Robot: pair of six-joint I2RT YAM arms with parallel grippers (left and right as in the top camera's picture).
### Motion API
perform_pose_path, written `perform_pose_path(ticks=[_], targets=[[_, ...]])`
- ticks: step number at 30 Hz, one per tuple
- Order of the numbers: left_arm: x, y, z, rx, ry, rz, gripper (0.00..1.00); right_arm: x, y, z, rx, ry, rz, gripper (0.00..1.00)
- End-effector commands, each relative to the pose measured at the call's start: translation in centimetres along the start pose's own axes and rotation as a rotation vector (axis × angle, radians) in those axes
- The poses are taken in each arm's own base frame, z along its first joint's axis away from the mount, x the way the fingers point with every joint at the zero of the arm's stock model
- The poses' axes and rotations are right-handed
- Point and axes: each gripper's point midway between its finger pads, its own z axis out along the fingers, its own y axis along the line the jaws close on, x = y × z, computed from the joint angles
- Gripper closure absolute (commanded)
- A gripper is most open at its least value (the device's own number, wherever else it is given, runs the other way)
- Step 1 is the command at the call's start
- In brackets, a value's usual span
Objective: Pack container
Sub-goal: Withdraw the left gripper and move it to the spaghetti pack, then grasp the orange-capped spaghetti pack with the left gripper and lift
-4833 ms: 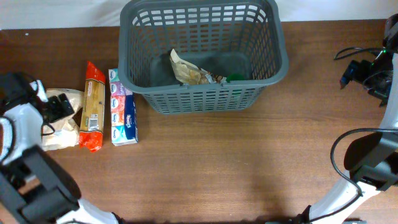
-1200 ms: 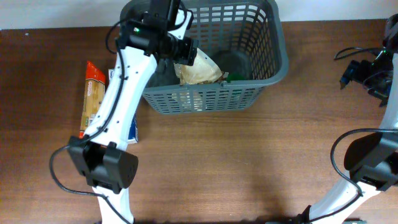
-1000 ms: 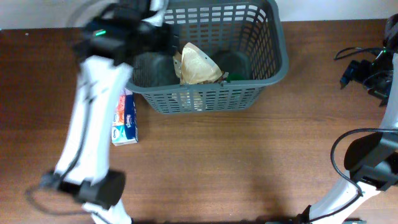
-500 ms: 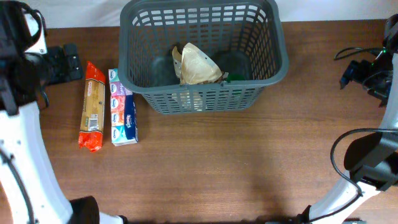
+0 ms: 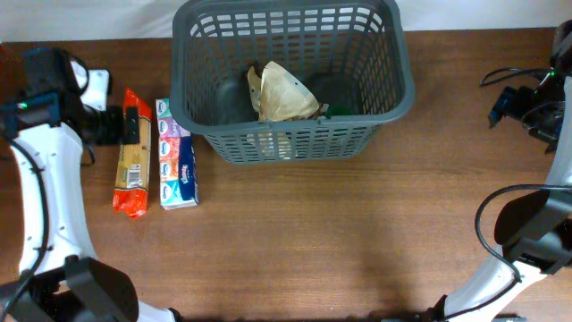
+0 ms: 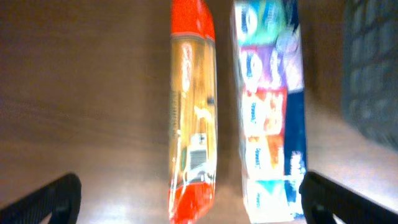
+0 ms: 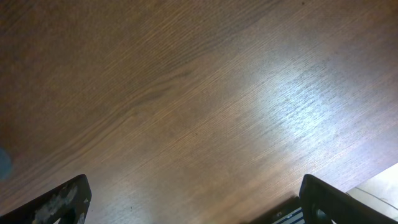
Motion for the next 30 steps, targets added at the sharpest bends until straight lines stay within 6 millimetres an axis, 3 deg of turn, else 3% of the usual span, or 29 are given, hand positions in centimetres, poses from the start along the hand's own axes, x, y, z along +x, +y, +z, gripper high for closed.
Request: perform_pose_path(ticks=[1,9,16,30], targets=[[1.7,-0.7,3.0,0.037,0.042,0.04,0.01,-0.1,-0.3,0.2,0.0,0.004,0.005,0.01],[4.1,-0.9,8.4,0.04,0.094,0.036,0.0,-0.1,-0.3,0.2,0.0,0.004,0.005,0.01],[4.4,-0.8,11.7,0.043,0.125,0.022,0.01,-0.1,-0.3,0.2,0.0,0.004,0.004,0.01],[4.0,2.5,12.5,-0.026,0.092,-0.093,0.0,-0.1,-0.3,0.2,0.0,0.004,0.005,0.01]])
